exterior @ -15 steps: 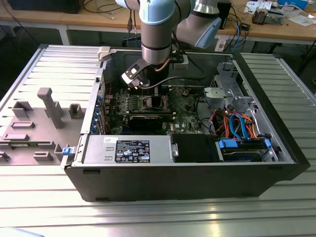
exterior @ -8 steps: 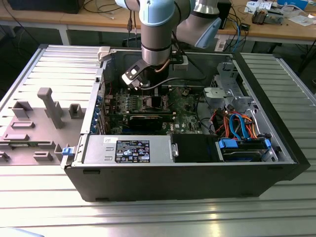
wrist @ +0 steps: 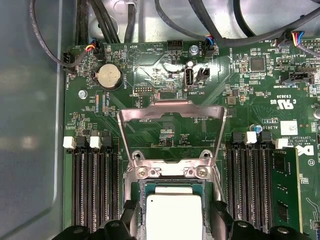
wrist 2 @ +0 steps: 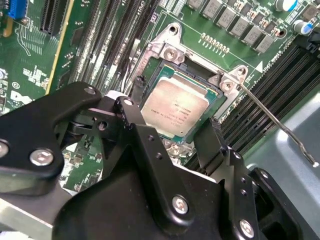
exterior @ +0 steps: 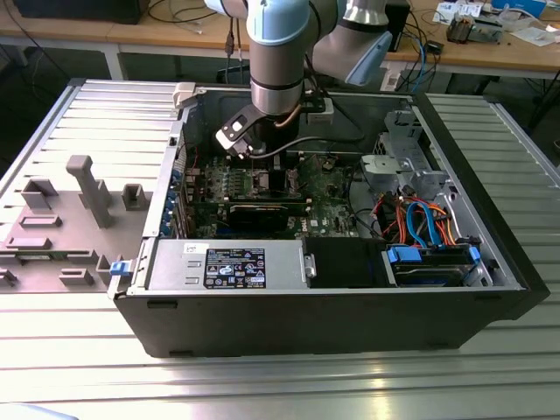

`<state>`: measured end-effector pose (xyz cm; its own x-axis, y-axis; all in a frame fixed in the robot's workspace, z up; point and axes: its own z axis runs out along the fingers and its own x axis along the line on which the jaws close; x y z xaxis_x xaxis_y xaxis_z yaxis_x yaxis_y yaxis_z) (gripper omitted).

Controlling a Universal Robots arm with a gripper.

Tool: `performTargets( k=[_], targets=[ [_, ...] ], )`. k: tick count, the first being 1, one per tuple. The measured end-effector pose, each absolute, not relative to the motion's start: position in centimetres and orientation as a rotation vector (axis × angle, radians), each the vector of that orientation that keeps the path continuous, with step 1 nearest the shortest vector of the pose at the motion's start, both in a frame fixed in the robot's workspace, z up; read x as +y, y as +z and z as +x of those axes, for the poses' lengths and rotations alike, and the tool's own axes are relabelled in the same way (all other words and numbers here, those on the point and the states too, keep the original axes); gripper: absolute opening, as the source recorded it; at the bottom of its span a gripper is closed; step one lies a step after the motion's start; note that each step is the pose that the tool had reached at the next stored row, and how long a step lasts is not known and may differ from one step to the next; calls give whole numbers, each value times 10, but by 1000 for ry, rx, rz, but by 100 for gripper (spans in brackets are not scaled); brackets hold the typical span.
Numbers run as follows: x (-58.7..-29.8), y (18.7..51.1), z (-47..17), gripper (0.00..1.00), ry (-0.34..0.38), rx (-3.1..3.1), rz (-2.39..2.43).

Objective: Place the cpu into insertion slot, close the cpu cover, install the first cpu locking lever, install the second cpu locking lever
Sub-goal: 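Place the cpu into insertion slot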

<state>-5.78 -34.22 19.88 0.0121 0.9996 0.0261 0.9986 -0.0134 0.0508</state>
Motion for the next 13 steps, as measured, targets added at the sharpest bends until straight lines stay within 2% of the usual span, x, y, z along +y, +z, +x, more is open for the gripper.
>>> performTargets(
  k=[13],
  targets=[
    [-340,198,-58,68,96,2198,2227]
  ],
)
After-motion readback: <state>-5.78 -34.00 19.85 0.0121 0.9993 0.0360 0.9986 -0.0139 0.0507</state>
